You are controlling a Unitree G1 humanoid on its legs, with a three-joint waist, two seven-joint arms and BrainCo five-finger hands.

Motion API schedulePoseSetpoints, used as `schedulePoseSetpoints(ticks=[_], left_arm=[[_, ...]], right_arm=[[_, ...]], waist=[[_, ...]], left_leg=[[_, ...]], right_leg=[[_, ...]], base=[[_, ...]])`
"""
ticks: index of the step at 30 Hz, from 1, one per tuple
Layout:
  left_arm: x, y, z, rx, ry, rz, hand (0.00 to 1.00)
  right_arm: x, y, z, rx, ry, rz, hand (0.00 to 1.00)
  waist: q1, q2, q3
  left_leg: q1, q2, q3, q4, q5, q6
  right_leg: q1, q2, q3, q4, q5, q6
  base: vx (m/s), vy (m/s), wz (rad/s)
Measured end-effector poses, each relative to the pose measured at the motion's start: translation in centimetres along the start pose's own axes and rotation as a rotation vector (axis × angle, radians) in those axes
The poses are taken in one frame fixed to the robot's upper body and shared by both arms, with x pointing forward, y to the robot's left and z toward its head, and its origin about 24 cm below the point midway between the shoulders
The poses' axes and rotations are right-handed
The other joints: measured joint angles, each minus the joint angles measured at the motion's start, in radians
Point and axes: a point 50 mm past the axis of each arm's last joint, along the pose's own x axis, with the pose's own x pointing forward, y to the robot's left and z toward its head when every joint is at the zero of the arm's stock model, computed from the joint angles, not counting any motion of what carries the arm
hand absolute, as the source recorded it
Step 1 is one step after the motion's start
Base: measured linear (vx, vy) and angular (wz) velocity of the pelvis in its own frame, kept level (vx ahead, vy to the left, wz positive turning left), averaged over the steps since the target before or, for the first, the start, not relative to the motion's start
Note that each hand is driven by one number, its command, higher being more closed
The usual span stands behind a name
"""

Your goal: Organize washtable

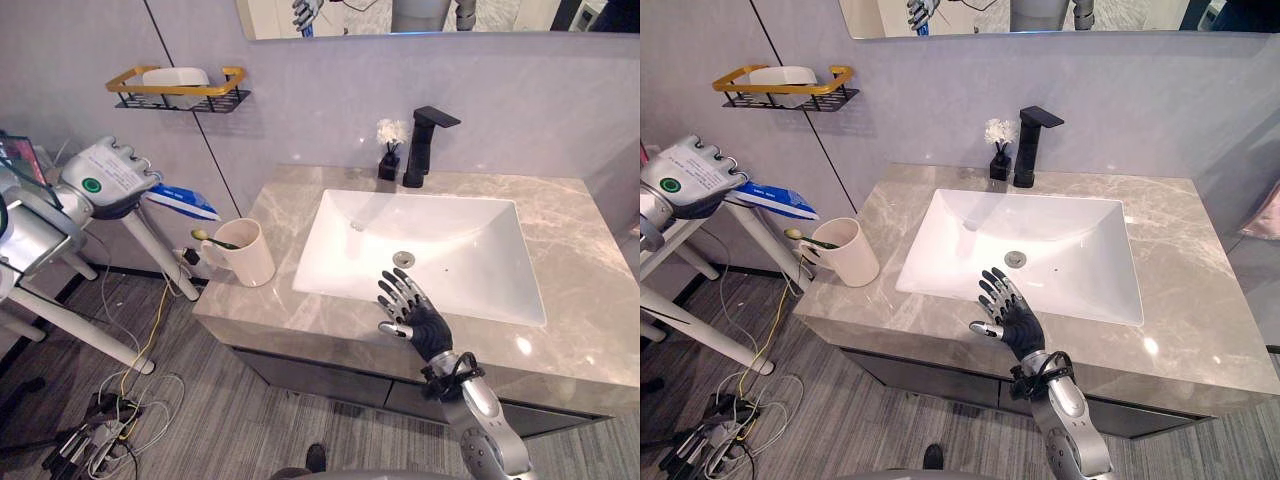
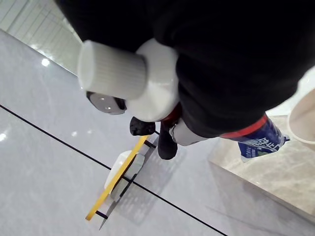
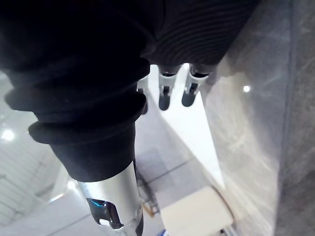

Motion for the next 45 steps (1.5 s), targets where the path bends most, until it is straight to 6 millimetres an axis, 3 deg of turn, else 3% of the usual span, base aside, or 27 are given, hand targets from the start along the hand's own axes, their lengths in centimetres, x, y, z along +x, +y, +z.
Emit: schedulePoseSetpoints(ticks=[21,35,45], left_arm=[[0.1,0.3,0.3,0.001,-0.027,0.008,1.0],[1.1,4.0,-2.4,0.045,0.066,0.149,1.0],[1.1,4.2,-2.4,0.042,0.068,0.153,1.0]], right_arm=[[0.0,0.5,-0.3,0.006,0.011,0.033,0.0],[0.0,0.5,-0.3,0.008,0.012,0.032,0.0],[0.1,0.5,-0.3,0.007,0.012,0.033,0.0]], waist=[[0.0,0.008,0.005],[0.0,0.012,0.004],[0.0,0.014,0.004]], left_leg=[[0.0,-0.001,-0.001,0.0,0.0,0.0],[0.0,-0.004,-0.002,0.0,0.004,0.005],[0.0,-0.005,-0.002,0.0,0.004,0.005]], right_leg=[[0.0,-0.001,-0.001,0.0,0.0,0.0],[0.0,-0.004,-0.004,0.002,0.0,0.0],[0.0,-0.005,-0.005,0.002,0.0,0.0]], base=[[0.0,0.0,0.0],[0.0,0.0,0.0],[0.0,0.0,0.0]])
